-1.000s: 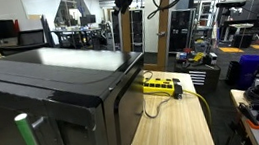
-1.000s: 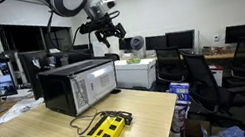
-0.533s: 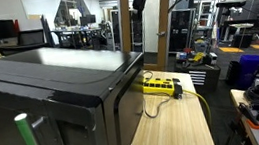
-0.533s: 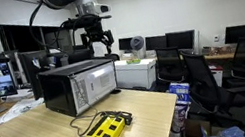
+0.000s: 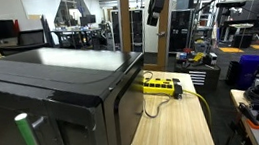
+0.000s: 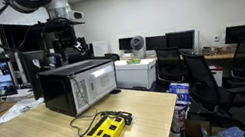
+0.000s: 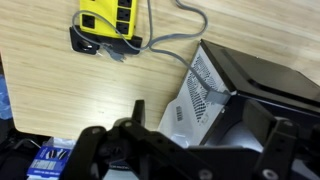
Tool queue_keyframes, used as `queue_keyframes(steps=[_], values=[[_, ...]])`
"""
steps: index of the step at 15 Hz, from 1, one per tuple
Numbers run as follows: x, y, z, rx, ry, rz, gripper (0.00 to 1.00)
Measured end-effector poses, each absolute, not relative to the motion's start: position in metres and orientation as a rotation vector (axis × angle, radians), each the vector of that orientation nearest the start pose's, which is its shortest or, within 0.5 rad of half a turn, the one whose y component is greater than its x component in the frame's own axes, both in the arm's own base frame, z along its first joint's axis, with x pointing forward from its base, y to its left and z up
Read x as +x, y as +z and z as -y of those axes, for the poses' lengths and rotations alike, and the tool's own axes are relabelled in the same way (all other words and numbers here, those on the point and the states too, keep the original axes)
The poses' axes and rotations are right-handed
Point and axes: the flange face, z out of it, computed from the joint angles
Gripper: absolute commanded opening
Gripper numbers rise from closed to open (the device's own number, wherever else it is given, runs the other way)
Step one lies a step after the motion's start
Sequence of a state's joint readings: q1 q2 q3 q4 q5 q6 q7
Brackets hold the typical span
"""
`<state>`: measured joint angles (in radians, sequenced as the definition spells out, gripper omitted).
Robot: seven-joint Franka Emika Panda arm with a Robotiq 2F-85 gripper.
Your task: Pull the cord off the adapter
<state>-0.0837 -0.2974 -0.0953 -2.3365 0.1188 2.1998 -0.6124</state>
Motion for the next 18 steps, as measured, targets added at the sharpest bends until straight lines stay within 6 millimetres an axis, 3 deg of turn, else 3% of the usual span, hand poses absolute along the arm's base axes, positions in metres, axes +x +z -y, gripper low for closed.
queue_keyframes(steps=[4, 7, 12, 18], values=[[0.434, 0.457, 0.047, -3.013, -0.493, 0.656, 1.00], [0.418, 0.449, 0.033, -3.008, -0.620, 0.667, 1.00], [0.406, 0.433, 0.029, -3.055, -0.586, 0.655, 1.00], [0.406, 0.431, 0.029, -3.062, -0.567, 0.645, 1.00]])
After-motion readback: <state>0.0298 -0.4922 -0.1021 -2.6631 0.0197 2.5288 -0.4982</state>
